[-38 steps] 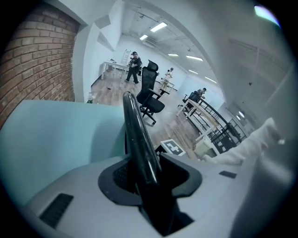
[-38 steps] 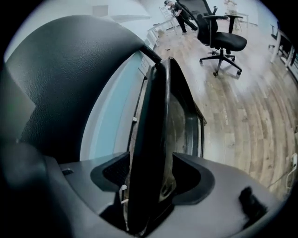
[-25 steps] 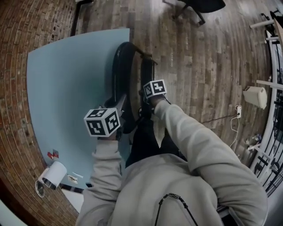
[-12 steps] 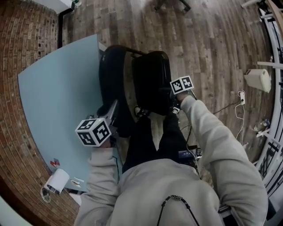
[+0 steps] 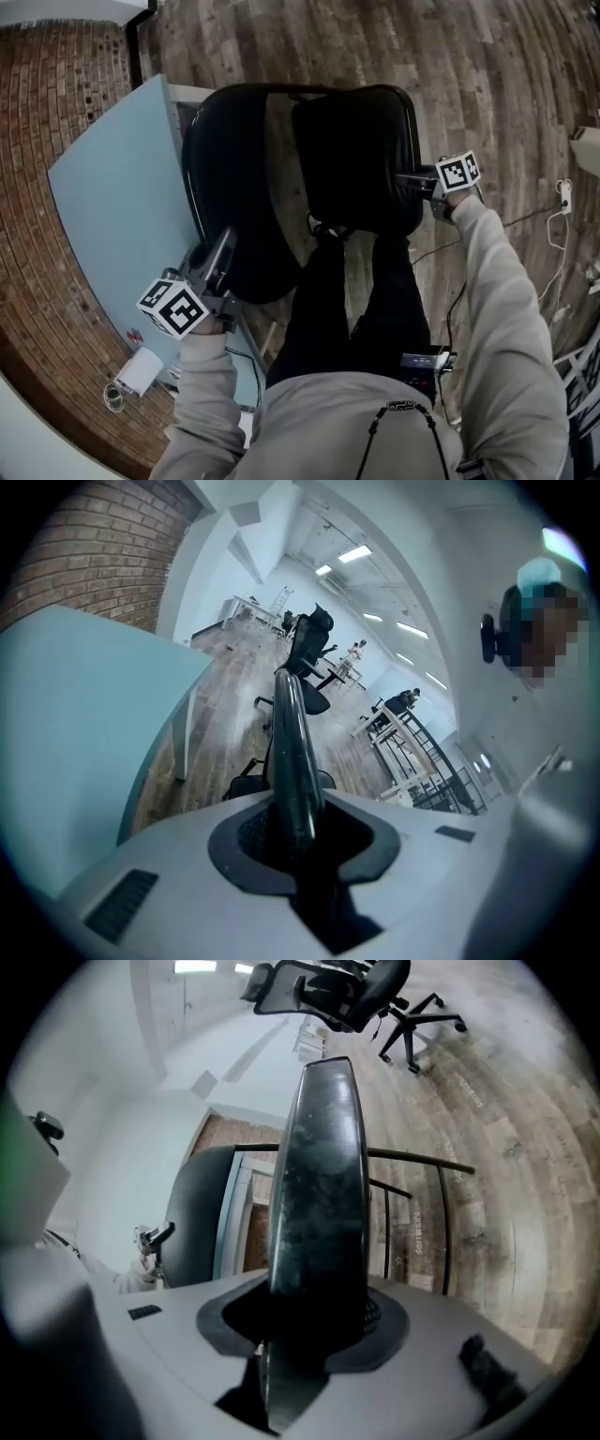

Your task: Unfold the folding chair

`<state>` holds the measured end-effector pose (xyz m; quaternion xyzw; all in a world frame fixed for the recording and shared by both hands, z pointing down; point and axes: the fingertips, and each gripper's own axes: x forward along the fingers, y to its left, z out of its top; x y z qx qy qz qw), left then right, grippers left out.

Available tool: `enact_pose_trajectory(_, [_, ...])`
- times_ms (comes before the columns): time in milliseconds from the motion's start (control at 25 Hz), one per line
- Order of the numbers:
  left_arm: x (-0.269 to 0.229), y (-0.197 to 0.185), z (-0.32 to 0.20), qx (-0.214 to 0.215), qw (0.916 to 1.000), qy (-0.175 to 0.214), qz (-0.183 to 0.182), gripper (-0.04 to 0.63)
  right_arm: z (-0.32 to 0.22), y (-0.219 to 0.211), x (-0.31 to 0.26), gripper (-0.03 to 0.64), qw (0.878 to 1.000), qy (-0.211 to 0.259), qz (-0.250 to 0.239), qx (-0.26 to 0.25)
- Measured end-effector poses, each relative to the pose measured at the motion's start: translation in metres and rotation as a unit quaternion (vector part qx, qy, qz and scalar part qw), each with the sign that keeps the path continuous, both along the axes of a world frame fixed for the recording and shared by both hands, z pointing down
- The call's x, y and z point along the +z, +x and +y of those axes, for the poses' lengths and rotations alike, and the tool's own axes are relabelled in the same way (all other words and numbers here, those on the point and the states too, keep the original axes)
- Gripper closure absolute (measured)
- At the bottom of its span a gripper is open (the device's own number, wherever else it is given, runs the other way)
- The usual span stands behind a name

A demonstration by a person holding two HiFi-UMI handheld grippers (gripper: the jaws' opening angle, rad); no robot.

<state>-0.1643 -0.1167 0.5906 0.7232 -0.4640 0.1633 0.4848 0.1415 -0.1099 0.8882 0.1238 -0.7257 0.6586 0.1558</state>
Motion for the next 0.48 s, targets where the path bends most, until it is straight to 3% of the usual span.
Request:
enact_pose_trajectory(160, [0.023,0.004,0.003,-0.001,1.0,-0.007,0.005,0.52,0.011,0.034,0.039,0.466,0.997,-0.029,-0.065,0.003])
enact_pose_trajectory(280, [0.032,0.024,0.005,0.014,0.9998,-0.011,-0.003,0.518,0.012,0.052,0.055,0.465,0.992,-0.017,-0.126,-0.008])
enact_pose_trajectory(480, [0.05,0.044,0.007,0.001,0.9998,-0.022,-0.005,0.518,0.001,0.082,0.088,0.46,0.987,-0.016,-0.159,-0.022])
